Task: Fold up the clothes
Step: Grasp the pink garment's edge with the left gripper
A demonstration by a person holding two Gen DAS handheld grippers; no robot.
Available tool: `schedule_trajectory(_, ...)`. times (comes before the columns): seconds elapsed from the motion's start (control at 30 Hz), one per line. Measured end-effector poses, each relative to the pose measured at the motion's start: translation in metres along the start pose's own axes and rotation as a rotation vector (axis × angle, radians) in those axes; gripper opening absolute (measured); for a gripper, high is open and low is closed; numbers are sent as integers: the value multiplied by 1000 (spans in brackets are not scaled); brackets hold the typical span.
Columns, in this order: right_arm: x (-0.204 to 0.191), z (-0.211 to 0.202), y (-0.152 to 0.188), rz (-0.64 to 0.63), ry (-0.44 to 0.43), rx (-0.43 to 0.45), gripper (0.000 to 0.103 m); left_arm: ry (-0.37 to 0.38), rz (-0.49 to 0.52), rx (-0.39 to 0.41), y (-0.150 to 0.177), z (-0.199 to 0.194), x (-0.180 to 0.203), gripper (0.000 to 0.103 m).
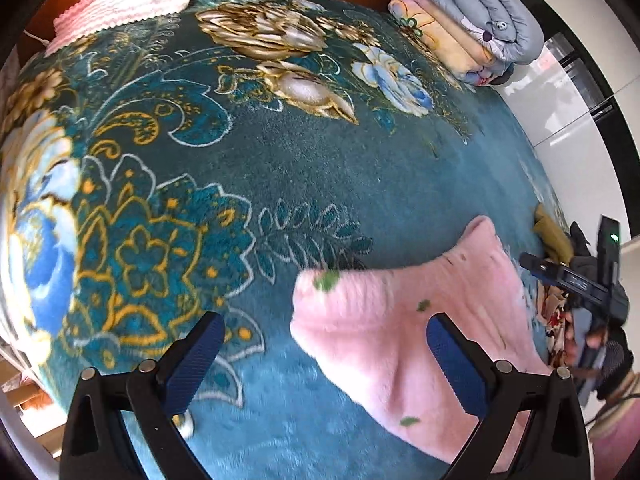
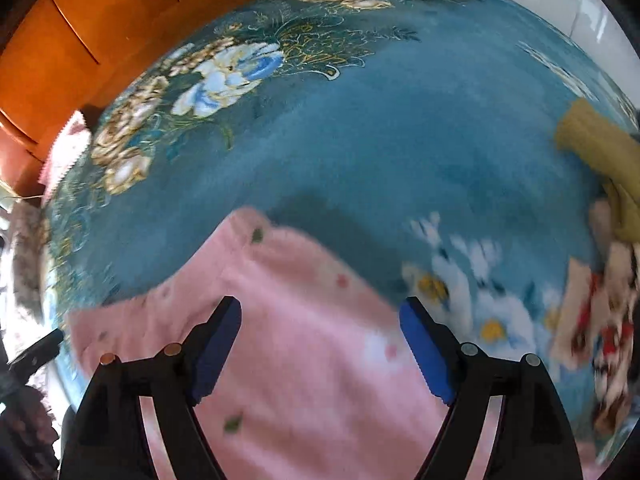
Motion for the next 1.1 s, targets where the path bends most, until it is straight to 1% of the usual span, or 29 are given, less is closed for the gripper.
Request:
schedule_trajectory(0.07,1,21,-9,-36,28,-36,82,26,-20,-5,-4,6,-2,101)
schedule_trajectory(0.13,4,38,-11,-45,50,-77,82,60,-46,-14,-5,10,-3,98)
schedule_trajectory(0.17,5,45,-11,-45,56,-94,82,76,-56,-15,-5,12,-3,95)
schedule_trajectory(0.2,5,48,-9,-28,40,-100,82,77,-55,-18,-3,13,-3,91)
schedule_trajectory(0.23,4,51,-8,-11,25,-106,76,78,-52,-21,-2,15,-3,89)
schedule_trajectory(0.27,3,53,-5,7,17,-111,69,80,-45,-27,-1,17,-2,82)
schedule_trajectory(0.3,1,56,-1,29,5,-122,51,80,-39,-32,1,19,0,76)
schedule_trajectory(0.33,-1,55,2,39,0,-118,38,80,-34,-36,2,20,1,73)
schedule_trajectory(0.37,-3,51,3,36,1,-104,27,86,-32,-35,2,21,4,65)
schedule_trajectory(0.4,-5,46,4,33,3,-90,9,96,-37,-37,2,22,5,55)
schedule_trajectory(0.43,-6,35,3,25,17,-64,9,105,-43,-38,2,23,7,51)
schedule_trajectory(0.47,-6,24,2,17,32,-39,9,108,-51,-40,2,23,8,45)
schedule_trajectory(0.5,-7,12,1,9,46,-13,9,121,-54,-33,1,21,11,35)
schedule_trajectory(0.53,-8,1,0,2,60,12,8,139,-50,-25,1,18,17,30)
schedule_trajectory(0.57,-8,-11,-1,-6,74,38,8,170,-35,-13,2,10,27,22)
schedule_trajectory(0.6,-8,-27,-7,-17,89,70,8,199,-23,-2,3,2,35,18)
schedule_trajectory(0.67,-7,-73,-23,-42,126,170,8,268,7,33,5,-21,53,17)
schedule_trajectory(0.7,-10,-86,-32,-56,138,202,8,307,24,55,5,-34,63,17)
schedule_trajectory(0.77,-25,-126,-58,-109,167,287,8,371,53,96,2,-60,77,17)
schedule_trajectory(0.8,-33,-145,-71,-136,181,329,8,386,55,119,-4,-70,79,17)
schedule_trajectory(0.87,-56,-166,-105,-204,188,392,8,407,44,164,-18,-86,78,17)
schedule_trajectory(0.9,-73,-168,-124,-234,183,414,8,408,29,179,-26,-89,71,17)
schedule_trajectory(0.93,-90,-169,-143,-263,178,433,8,391,13,193,-36,-88,62,17)
schedule_trajectory(1.03,-138,-126,-187,-326,180,398,8,314,-27,182,-53,-70,34,17)
schedule_trajectory(1.1,-157,-81,-192,-321,190,333,8,275,-83,133,-56,-49,12,17)
Point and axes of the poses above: each gripper's, at about its wrist camera, not at the fingertips, and z roughly the way its jaws point, x to its right, y to its underside, the point moved 9 cm from there along z, roughly the way its jaws point
